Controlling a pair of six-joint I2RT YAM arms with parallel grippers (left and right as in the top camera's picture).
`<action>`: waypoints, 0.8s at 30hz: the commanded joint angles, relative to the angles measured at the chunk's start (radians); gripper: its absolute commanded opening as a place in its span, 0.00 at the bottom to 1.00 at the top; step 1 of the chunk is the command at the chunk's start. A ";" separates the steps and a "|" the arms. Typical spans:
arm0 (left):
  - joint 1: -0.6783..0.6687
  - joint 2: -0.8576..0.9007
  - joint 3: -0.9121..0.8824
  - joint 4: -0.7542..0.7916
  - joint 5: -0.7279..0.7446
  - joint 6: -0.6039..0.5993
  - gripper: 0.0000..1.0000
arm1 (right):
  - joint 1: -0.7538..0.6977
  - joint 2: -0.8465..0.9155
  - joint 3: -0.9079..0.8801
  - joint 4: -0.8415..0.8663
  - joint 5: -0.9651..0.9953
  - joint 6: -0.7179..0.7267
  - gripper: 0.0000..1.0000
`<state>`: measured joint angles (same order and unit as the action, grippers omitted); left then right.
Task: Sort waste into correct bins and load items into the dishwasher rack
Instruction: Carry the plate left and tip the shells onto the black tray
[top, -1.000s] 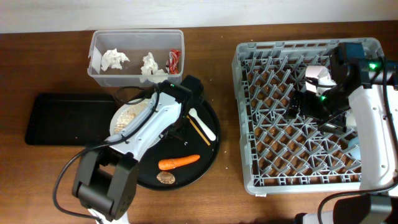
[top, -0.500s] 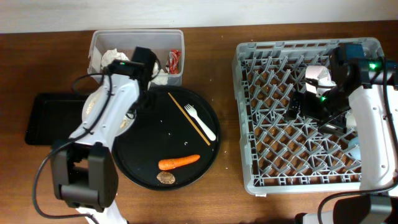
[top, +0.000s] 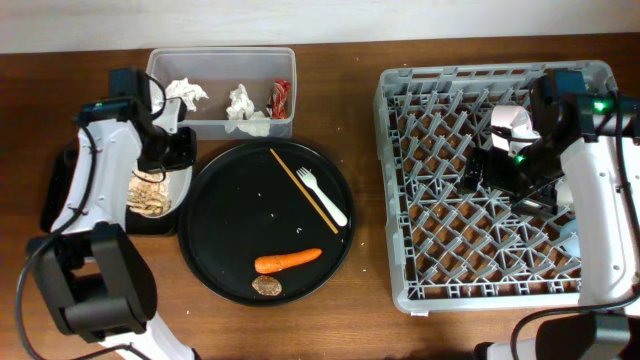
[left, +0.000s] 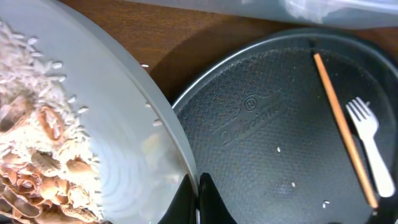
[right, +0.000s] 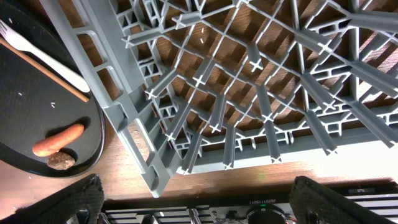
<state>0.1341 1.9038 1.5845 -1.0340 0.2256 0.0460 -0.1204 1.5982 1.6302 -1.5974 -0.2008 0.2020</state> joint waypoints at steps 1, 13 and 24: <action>0.039 -0.002 0.027 0.005 0.101 0.029 0.00 | -0.005 -0.010 -0.005 -0.008 -0.010 -0.006 1.00; 0.263 -0.135 0.027 0.012 0.428 0.028 0.00 | -0.005 -0.010 -0.005 -0.015 -0.010 -0.002 1.00; 0.388 -0.135 0.022 0.031 0.715 0.031 0.00 | -0.005 -0.010 -0.005 -0.015 -0.010 0.013 1.00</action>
<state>0.4953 1.7969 1.5845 -1.0080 0.8852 0.0536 -0.1204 1.5982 1.6302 -1.6054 -0.2008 0.2100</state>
